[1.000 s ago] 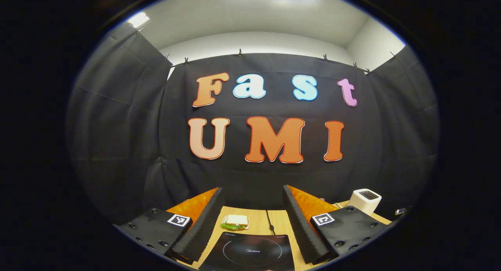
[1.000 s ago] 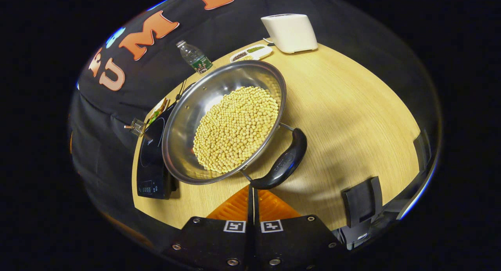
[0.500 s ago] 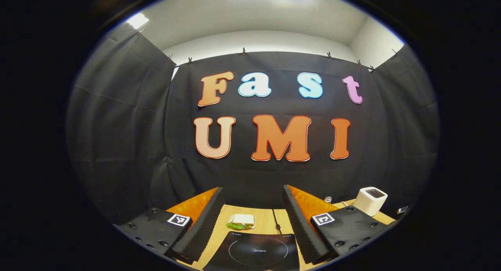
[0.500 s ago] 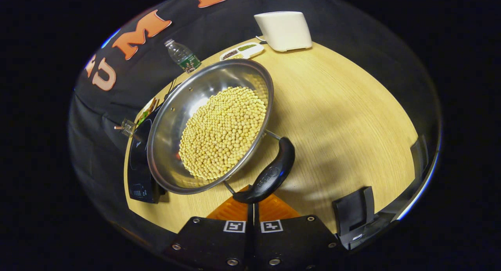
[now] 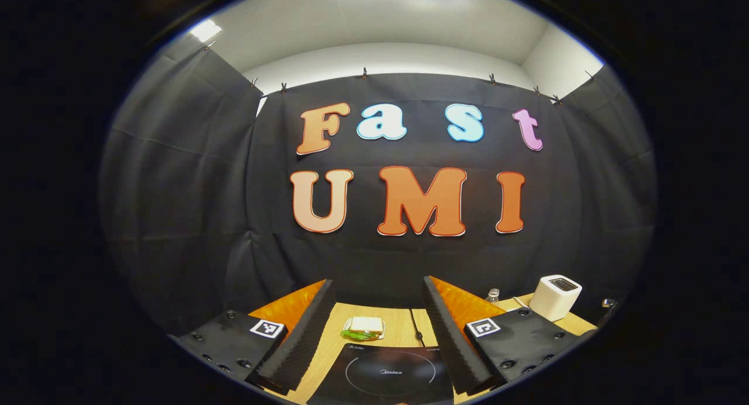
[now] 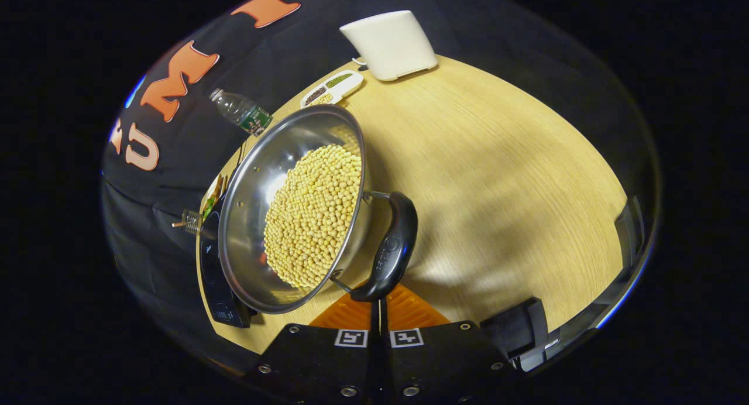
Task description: First push the handle of the pot to place it horizontally, then grasp the pot with both hands and set it on the induction cooktop.
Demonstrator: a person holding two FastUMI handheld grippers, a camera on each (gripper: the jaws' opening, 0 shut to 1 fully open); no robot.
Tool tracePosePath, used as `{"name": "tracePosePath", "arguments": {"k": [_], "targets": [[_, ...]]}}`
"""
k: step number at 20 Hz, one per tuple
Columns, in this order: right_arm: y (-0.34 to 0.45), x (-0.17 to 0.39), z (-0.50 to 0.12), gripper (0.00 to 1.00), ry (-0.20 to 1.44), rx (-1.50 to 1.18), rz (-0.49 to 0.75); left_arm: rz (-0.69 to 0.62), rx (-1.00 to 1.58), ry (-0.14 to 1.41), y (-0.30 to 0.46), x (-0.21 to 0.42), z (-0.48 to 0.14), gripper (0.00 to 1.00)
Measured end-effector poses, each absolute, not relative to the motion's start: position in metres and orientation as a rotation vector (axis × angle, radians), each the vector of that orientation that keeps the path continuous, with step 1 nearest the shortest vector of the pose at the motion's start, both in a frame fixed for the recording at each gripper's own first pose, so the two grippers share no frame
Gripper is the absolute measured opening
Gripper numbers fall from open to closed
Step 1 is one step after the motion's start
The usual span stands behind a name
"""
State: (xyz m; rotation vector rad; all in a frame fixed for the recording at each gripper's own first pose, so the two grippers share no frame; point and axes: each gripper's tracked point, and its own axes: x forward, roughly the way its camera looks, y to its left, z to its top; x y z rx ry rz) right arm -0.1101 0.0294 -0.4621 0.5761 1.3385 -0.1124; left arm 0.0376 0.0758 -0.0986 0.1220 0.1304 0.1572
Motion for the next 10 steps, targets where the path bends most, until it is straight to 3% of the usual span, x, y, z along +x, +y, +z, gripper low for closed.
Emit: {"name": "tracePosePath", "arguments": {"k": [10], "targets": [[0.013,-0.087,-0.463,0.00,1.313,0.607,-0.125,0.110,0.153,0.157,0.058,0.059,-0.113,0.99]]}}
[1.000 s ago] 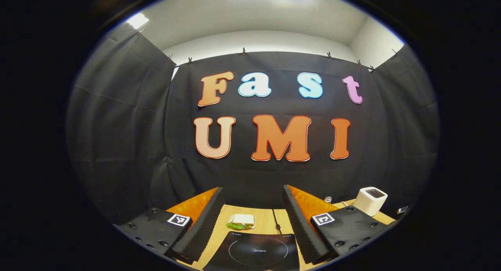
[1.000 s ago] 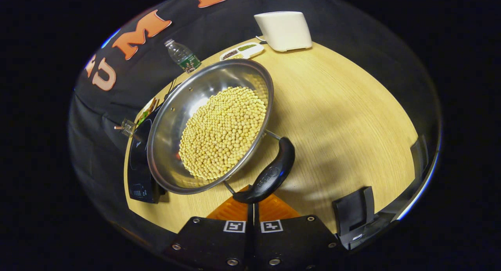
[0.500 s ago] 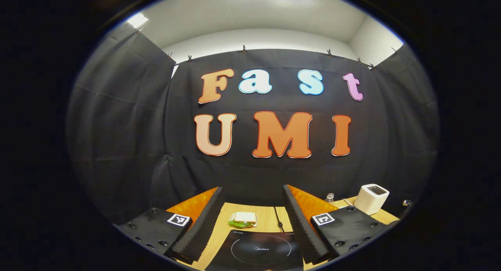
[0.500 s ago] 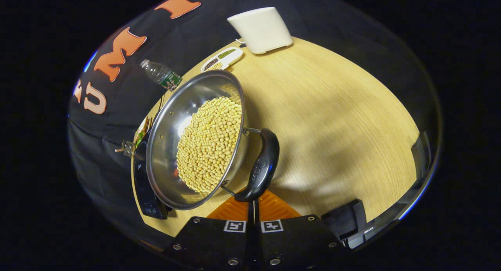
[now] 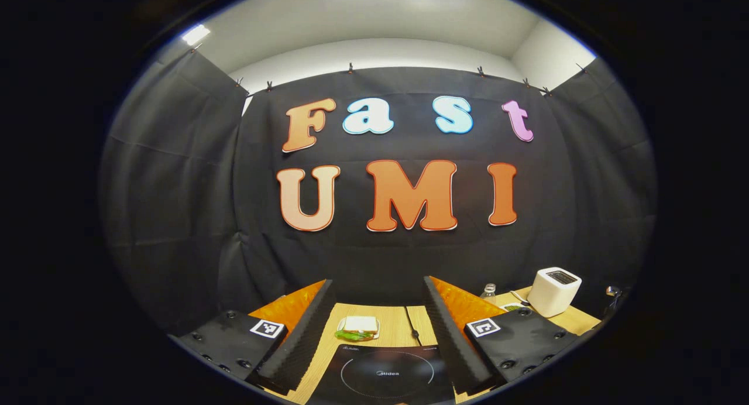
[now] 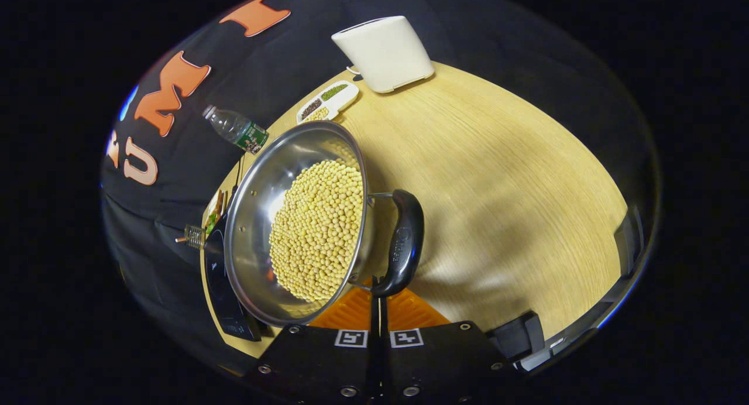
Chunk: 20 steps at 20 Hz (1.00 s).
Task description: First push the handle of the pot to place it horizontally, then grasp the pot with both hands and set it on the induction cooktop.
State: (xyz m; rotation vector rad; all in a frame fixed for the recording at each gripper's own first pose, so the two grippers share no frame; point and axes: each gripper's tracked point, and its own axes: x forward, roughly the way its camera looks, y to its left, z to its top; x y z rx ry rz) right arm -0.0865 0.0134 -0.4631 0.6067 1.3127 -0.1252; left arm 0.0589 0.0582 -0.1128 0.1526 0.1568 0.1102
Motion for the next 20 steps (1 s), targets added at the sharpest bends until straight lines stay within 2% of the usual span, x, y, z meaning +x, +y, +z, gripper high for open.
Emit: {"name": "tracePosePath", "arguments": {"k": [9,20], "targets": [[-0.027,-0.041,-0.469,0.00,1.269,0.561,-0.204,0.078,0.149,0.171,0.045,0.067,-0.118,0.99],[-0.042,-0.017,-0.486,0.00,1.264,0.511,-0.207,0.048,0.105,0.244,0.037,0.067,-0.150,0.99]]}}
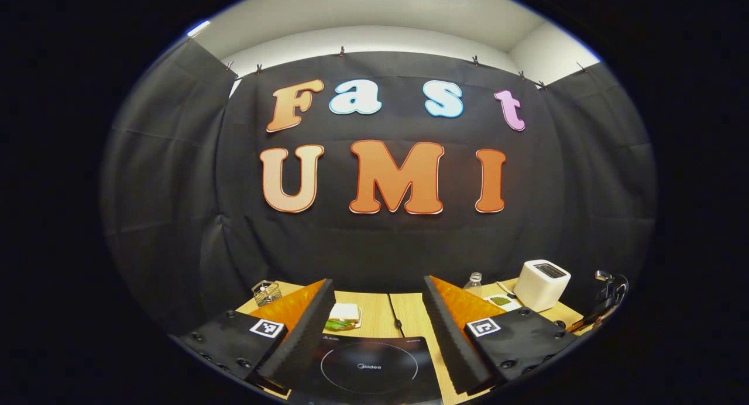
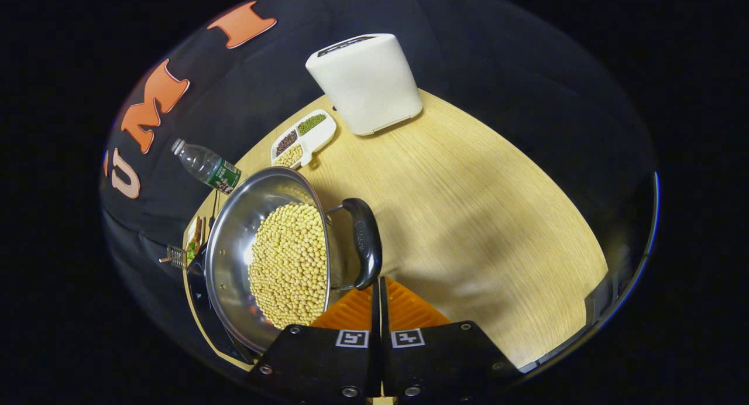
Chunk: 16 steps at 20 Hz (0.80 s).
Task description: First push the handle of the pot to place it horizontally, then grasp the pot with both hands and set it on the induction cooktop.
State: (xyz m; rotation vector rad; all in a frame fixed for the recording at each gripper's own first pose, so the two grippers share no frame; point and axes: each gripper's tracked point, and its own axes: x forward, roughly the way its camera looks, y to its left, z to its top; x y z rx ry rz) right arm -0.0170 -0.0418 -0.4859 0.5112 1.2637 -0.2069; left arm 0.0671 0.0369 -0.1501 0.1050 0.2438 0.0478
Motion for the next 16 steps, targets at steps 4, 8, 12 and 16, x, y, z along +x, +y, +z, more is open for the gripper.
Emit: {"name": "tracePosePath", "arguments": {"k": [4,8,12,16], "targets": [[-0.047,-0.003,-0.488,0.00,1.264,0.470,-0.220,0.028,0.102,0.253,0.029,0.067,-0.160,0.99],[-0.053,0.014,-0.495,0.00,1.256,0.426,-0.245,-0.004,0.090,0.317,0.014,0.069,-0.193,0.99],[-0.055,0.030,-0.498,0.00,1.243,0.394,-0.229,-0.037,0.078,0.387,-0.008,0.071,-0.229,0.98],[-0.057,0.044,-0.501,0.00,1.227,0.384,-0.204,-0.068,0.093,0.455,-0.028,0.072,-0.261,0.98]]}}
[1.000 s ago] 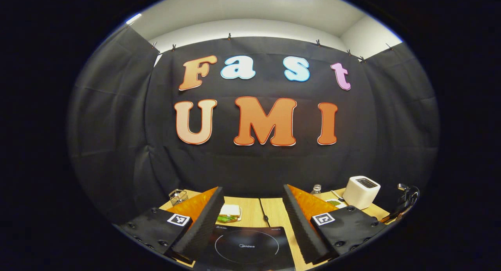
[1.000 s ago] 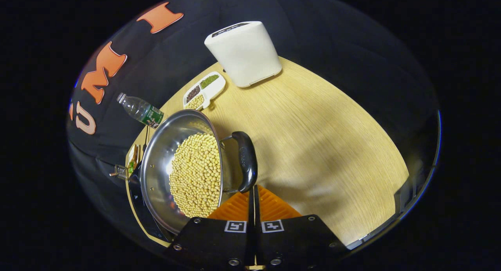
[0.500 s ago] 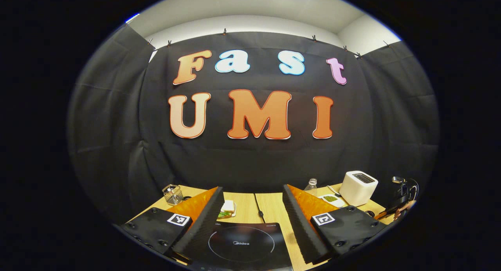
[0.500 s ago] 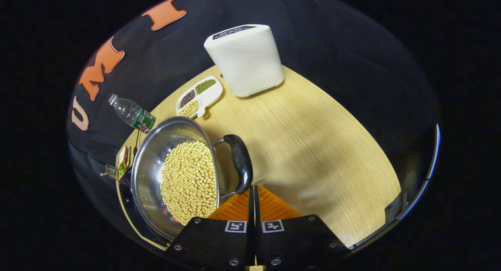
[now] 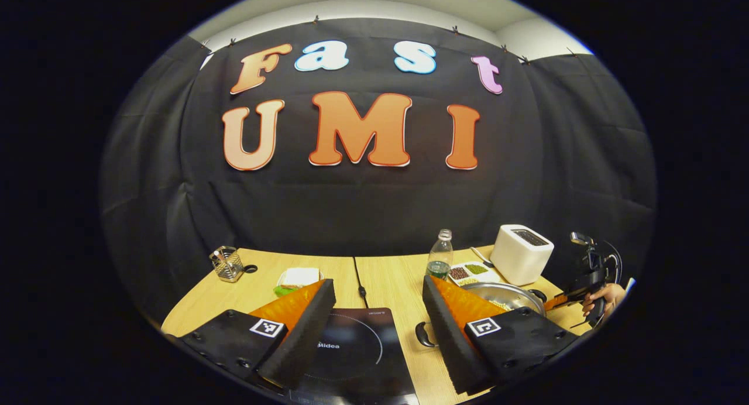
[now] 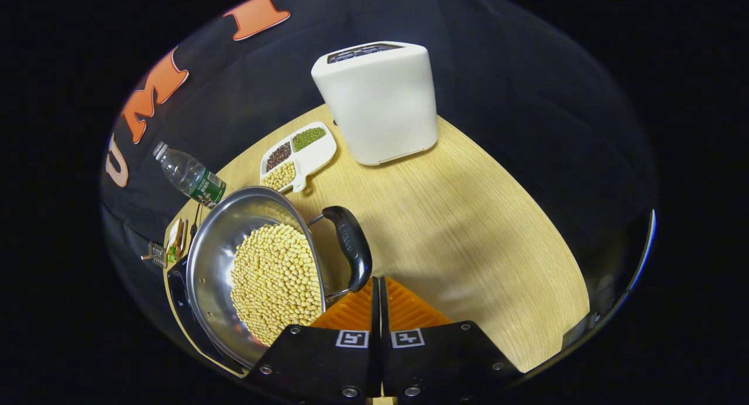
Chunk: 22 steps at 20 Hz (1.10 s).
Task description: First push the handle of the pot to place it horizontally, then grasp the pot with both hands and set it on the induction cooktop.
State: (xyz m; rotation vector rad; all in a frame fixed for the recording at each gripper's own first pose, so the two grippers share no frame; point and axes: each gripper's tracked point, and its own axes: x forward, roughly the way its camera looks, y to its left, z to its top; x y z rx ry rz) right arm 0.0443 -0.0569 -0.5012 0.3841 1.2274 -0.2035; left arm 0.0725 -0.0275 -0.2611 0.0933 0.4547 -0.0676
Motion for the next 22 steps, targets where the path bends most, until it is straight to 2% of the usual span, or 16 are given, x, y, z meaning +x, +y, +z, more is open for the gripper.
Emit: {"name": "tracePosePath", "arguments": {"k": [7,11,13,16,18,20,22], "targets": [[-0.063,0.053,-0.479,0.00,1.189,0.422,-0.131,-0.125,0.078,0.587,-0.063,0.074,-0.318,0.99],[-0.081,0.069,-0.449,0.06,1.091,0.403,-0.131,-0.137,0.062,0.708,-0.078,0.074,-0.361,0.98],[-0.071,0.074,-0.438,0.18,1.078,0.396,-0.086,-0.125,0.057,0.778,-0.082,0.072,-0.382,0.98],[-0.055,0.080,-0.441,0.47,1.090,0.334,-0.045,-0.129,0.028,0.859,-0.094,0.067,-0.405,0.98],[-0.045,0.084,-0.445,0.61,1.096,0.315,-0.017,-0.131,0.017,0.912,-0.102,0.067,-0.421,0.98],[-0.044,0.085,-0.449,0.71,1.099,0.283,-0.007,-0.124,0.027,0.959,-0.106,0.067,-0.437,0.98],[-0.048,0.087,-0.452,0.76,1.103,0.249,-0.018,-0.112,0.034,1.005,-0.110,0.066,-0.455,0.99]]}}
